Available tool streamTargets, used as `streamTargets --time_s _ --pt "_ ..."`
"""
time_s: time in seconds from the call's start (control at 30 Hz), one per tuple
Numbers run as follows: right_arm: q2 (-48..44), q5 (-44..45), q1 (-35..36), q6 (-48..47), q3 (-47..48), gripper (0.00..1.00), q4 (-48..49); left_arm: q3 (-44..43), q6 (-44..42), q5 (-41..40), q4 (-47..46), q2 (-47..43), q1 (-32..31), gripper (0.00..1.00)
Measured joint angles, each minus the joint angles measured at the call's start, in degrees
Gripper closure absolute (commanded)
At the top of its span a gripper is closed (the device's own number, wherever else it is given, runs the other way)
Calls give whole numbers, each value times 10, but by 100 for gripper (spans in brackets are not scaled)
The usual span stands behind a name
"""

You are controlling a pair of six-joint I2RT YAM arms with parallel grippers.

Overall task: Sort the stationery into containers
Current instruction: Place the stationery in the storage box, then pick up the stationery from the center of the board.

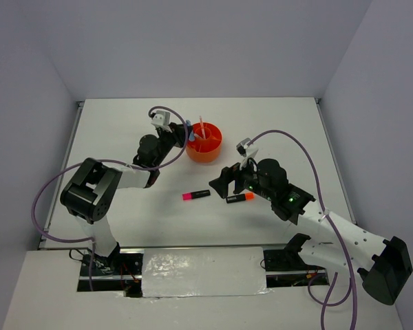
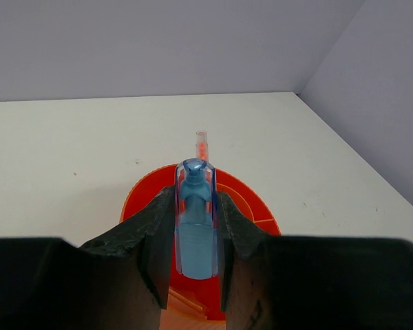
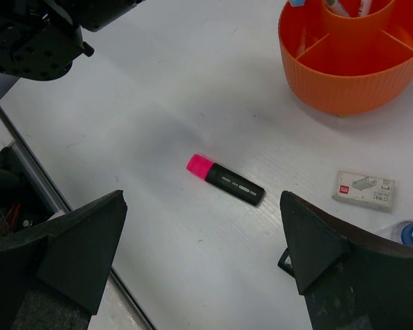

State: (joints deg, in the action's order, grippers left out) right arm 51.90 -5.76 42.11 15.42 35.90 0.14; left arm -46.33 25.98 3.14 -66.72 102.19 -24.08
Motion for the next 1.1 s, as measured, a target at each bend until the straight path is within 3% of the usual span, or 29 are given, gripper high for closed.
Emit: streamTargets --time_s 0.07,0.23,0.4,0.53,0.7,0.73,0.77,0.9,1.1 --pt "0 -2 0 0 0 0 0 6 0 1 -9 0 0 57" --pt "0 -6 0 0 0 0 0 11 2 1 -11 0 0 55" --pt "0 -7 0 0 0 0 0 19 11 1 -20 2 3 42" --pt "1 -8 0 0 0 0 0 26 15 0 -26 5 6 38" --pt "8 -8 0 -3 2 0 0 49 28 -6 -26 -7 12 16" --pt "14 -10 0 -4 3 0 0 59 32 -14 -10 -21 13 5" --pt "23 -13 0 -6 5 0 0 71 34 -25 10 -44 14 1" --pt "74 -48 0 -29 19 0 -5 83 63 -89 162 -189 15 1" --pt "165 -95 17 -84 57 0 -22 -16 162 -227 564 -376 15 1"
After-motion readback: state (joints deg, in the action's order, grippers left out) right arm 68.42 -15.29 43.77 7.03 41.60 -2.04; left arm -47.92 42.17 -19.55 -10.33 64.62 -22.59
